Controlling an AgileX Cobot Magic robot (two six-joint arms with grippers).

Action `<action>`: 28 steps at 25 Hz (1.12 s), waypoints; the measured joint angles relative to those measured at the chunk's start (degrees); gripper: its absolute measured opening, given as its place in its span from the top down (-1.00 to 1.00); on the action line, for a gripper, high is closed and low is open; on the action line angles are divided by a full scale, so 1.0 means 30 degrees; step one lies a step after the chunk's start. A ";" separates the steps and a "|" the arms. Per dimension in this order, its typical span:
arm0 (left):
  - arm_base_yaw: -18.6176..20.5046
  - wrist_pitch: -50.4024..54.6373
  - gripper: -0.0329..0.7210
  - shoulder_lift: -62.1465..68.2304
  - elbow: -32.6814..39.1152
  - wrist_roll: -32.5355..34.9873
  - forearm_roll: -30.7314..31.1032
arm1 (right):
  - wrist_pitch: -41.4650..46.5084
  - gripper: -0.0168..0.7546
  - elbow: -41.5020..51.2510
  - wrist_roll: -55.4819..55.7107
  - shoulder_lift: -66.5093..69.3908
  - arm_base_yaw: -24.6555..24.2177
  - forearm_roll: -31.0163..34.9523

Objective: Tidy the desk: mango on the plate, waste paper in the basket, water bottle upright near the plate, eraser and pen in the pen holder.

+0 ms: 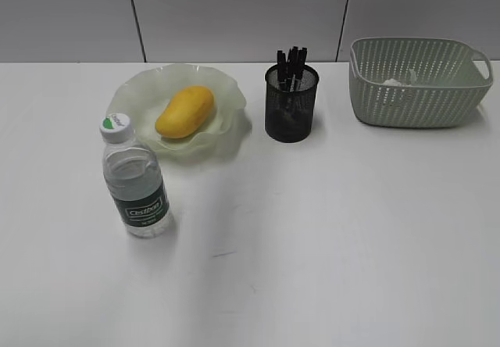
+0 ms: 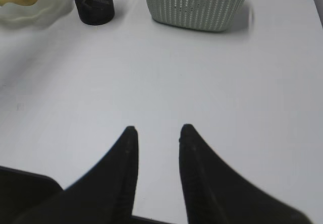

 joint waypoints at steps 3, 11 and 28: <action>0.0038 0.0935 0.09 -0.3326 0.2039 -0.0944 0.1092 | 0.0000 0.34 0.0000 0.0000 0.0000 0.0000 0.0000; 0.0038 0.2496 0.09 -1.5552 1.1798 -0.2842 0.1032 | 0.0000 0.34 0.0000 0.0000 0.0000 0.0000 0.0105; 0.0038 0.3868 -0.31 -3.0652 2.4511 -0.3899 -0.0553 | 0.0000 -0.49 0.0000 -0.0015 0.0000 0.0000 0.0141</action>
